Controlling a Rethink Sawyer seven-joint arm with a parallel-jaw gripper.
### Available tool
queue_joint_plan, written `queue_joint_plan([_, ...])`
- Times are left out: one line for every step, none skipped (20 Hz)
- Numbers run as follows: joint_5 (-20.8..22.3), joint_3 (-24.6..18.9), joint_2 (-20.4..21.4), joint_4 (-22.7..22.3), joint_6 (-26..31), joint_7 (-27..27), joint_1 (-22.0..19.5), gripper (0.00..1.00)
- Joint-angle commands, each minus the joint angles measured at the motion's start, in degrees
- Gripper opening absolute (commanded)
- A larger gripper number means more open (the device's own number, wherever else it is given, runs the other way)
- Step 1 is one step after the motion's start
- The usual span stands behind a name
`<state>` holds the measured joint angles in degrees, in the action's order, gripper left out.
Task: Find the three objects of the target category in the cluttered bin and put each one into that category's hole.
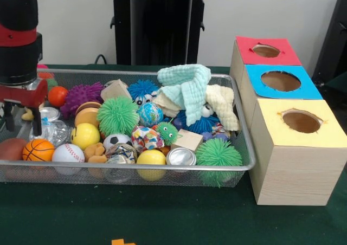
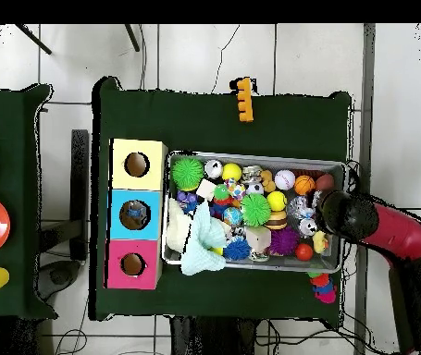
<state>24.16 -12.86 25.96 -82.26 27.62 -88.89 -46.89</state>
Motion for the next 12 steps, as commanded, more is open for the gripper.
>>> queue_joint_plan([-1.78, -1.0, -2.37, 3.16, 7.17, -1.46, 0.29, 1.0])
queue_joint_plan([-1.69, -0.94, -2.27, 2.72, 6.76, -1.53, 0.17, 1.0])
queue_joint_plan([-1.62, -1.07, -2.26, 2.58, 6.37, -1.43, -0.04, 1.0])
queue_joint_plan([-1.33, -1.12, -2.19, 1.95, 5.44, -1.45, -0.23, 1.0])
queue_joint_plan([-1.24, -1.49, -2.34, 1.84, 5.06, -1.0, -0.66, 1.0])
queue_joint_plan([-1.0, -1.33, -2.14, 0.92, 4.82, -1.15, -0.38, 1.0])
queue_joint_plan([-0.95, -1.3, -1.82, 0.31, 4.92, -1.0, -0.54, 1.0])
queue_joint_plan([-0.66, -0.74, -0.83, -1.22, 4.57, -1.55, -0.2, 1.0])
queue_joint_plan([-0.62, -0.2, 0.33, -2.74, 4.69, -1.92, -0.22, 1.0])
queue_joint_plan([-0.27, 0.32, 1.22, -4.45, 3.9, -2.37, -0.25, 1.0])
queue_joint_plan([-0.26, 0.39, 1.09, -4.71, 3.83, -2.41, -0.39, 1.0])
queue_joint_plan([0.08, 0.4, 0.69, -4.88, 2.97, -2.48, -0.46, 1.0])
